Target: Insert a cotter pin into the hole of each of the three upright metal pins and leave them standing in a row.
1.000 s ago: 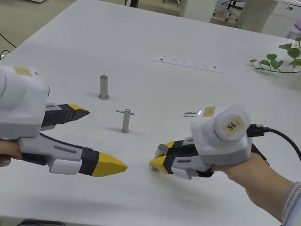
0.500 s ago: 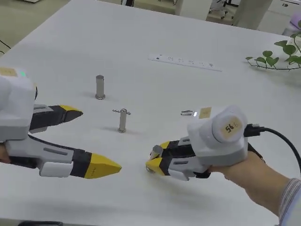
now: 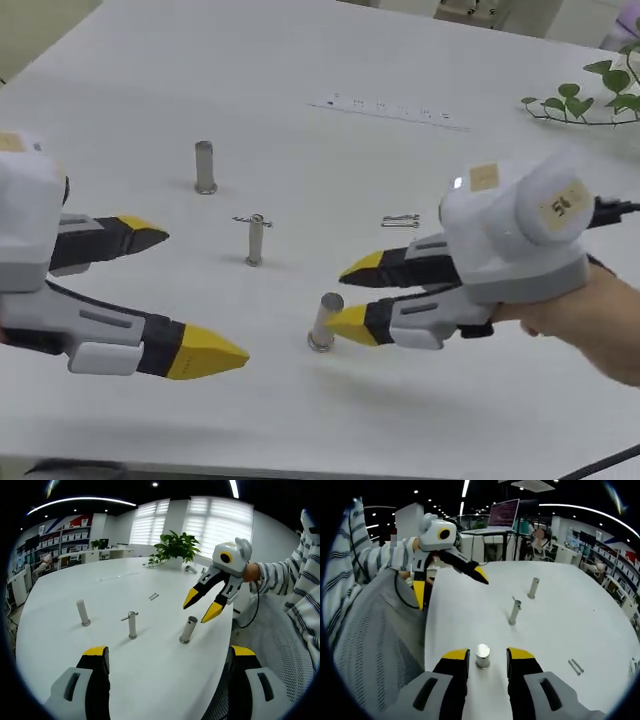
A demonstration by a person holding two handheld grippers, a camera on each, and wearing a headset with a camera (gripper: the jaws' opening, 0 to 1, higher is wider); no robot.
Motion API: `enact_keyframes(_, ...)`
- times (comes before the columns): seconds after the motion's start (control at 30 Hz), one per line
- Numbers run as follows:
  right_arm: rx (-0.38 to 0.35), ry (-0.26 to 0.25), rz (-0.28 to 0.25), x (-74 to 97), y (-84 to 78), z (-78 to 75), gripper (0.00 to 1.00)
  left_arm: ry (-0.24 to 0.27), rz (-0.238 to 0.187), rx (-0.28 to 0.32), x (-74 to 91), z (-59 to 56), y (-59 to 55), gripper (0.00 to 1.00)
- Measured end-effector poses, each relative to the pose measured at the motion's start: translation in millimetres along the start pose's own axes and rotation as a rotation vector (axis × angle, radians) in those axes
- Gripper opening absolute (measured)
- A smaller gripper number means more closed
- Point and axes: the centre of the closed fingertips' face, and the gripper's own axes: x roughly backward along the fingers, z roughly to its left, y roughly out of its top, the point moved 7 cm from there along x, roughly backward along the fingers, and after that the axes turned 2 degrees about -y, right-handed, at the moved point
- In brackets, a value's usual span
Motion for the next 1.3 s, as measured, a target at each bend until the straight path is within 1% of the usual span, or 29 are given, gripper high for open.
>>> enact_keyframes(0.07,0.001,0.001,0.001,6.8,4.4,-6.0,0.31,-0.002,-0.001,-0.001,0.6,-0.1,0.4,1.0)
enact_keyframes(0.1,0.003,-0.003,-0.007,9.9,7.1,-10.0,0.31,-0.003,-0.002,0.0,0.9,-0.1,0.7,1.0)
enact_keyframes(0.17,-0.017,0.001,-0.029,16.1,12.9,-20.0,0.31,-0.005,-0.004,-0.003,1.4,-0.7,1.4,1.0)
enact_keyframes(0.23,-0.017,-0.004,-0.022,19.0,13.9,-30.4,0.3,-0.013,0.003,-0.003,1.9,-2.7,2.7,1.0)
enact_keyframes(0.27,-0.004,-0.01,0.013,19.9,10.3,-37.7,0.3,-0.013,0.003,-0.008,2.1,-3.9,4.4,1.0)
enact_keyframes(0.33,0.009,-0.027,0.053,18.9,3.4,-51.0,0.3,-0.017,-0.006,-0.013,3.0,-5.3,7.7,1.0)
enact_keyframes(0.37,-0.006,-0.028,0.063,17.9,0.8,-56.1,0.3,-0.017,-0.013,-0.01,3.2,-5.4,9.0,1.0)
enact_keyframes(0.4,-0.029,-0.032,0.062,16.7,-1.7,-60.9,0.3,-0.015,-0.019,-0.008,3.3,-5.3,10.3,1.0)
enact_keyframes(0.43,-0.056,-0.026,0.05,14.1,-4.0,-66.8,0.3,-0.013,-0.027,-0.007,2.8,-8.0,12.8,1.0)
enact_keyframes(0.47,-0.073,-0.025,0.056,12.5,-7.8,-71.5,0.3,-0.012,-0.032,-0.007,2.5,-8.5,13.9,1.0)
enact_keyframes(0.5,-0.074,-0.028,0.07,9.8,-11.4,-77.9,0.3,-0.009,-0.031,-0.005,2.4,-9.4,15.1,1.0)
enact_keyframes(0.53,-0.071,-0.029,0.082,8.1,-14.0,-81.8,0.3,-0.006,-0.027,-0.006,2.4,-9.8,15.9,1.0)
enact_keyframes(0.57,-0.051,-0.037,0.12,6.3,-20.1,-88.6,0.3,-0.003,-0.021,-0.011,2.8,-10.2,16.2,1.0)
enact_keyframes(0.6,-0.04,-0.038,0.146,5.1,-24.4,-92.9,0.3,-0.002,-0.014,-0.021,3.0,-11.4,17.5,1.0)
enact_keyframes(0.67,-0.016,-0.053,0.171,1.4,-30.7,-103.3,0.28,-0.01,-0.01,-0.035,4.1,-13.7,20.8,1.0)
enact_keyframes(0.7,-0.003,-0.064,0.184,-1.5,-35.1,-111.1,0.27,-0.013,-0.01,-0.039,4.5,-14.6,22.0,1.0)
enact_keyframes(0.73,-0.009,-0.064,0.197,-3.1,-38.5,-115.5,0.27,-0.018,-0.016,-0.041,4.8,-15.4,24.1,1.0)
enact_keyframes(0.77,-0.023,-0.077,0.215,-5.1,-42.9,-122.5,0.27,-0.019,-0.02,-0.042,5.0,-15.7,25.4,1.0)
enact_keyframes(0.8,-0.017,-0.075,0.225,-6.7,-45.6,-126.5,0.27,-0.019,-0.027,-0.043,5.2,-15.9,27.1,1.0)
enact_keyframes(0.83,0.012,-0.078,0.247,-8.5,-49.4,-132.6,0.27,-0.02,-0.029,-0.042,5.3,-15.8,27.6,1.0)
enact_keyframes(0.9,0.011,-0.08,0.28,-9.7,-54.9,-137.7,0.27,-0.024,-0.044,-0.033,5.3,-16.1,30.3,1.0)
enact_keyframes(0.93,0.02,-0.078,0.292,-14.0,-58.2,-149.5,0.27,-0.025,-0.048,-0.029,4.9,-16.1,31.0,1.0)
enact_keyframes(1.0,0.026,-0.078,0.301,-17.2,-58.6,-157.1,0.27,-0.022,-0.037,-0.032,4.3,-15.5,30.3,1.0)
enact_keyframes(1.07,0.017,-0.077,0.298,-20.2,-58.2,-163.8,0.26,-0.02,-0.028,-0.031,3.8,-15.1,29.5,1.0)
enact_keyframes(1.1,0.017,-0.071,0.303,-21.7,-58.9,-165.7,0.25,-0.024,-0.028,-0.018,3.7,-15.2,29.0,1.0)
enact_keyframes(1.2,0.045,-0.07,0.37,-23.5,-64.2,-173.4,0.25,-0.025,-0.034,-0.007,4.2,-15.1,29.3,1.0)
enact_keyframes(1.3,0.025,-0.054,0.389,-27.0,-68.1,-177.7,0.25,-0.021,-0.046,0.0,6.0,-12.2,30.1,1.0)
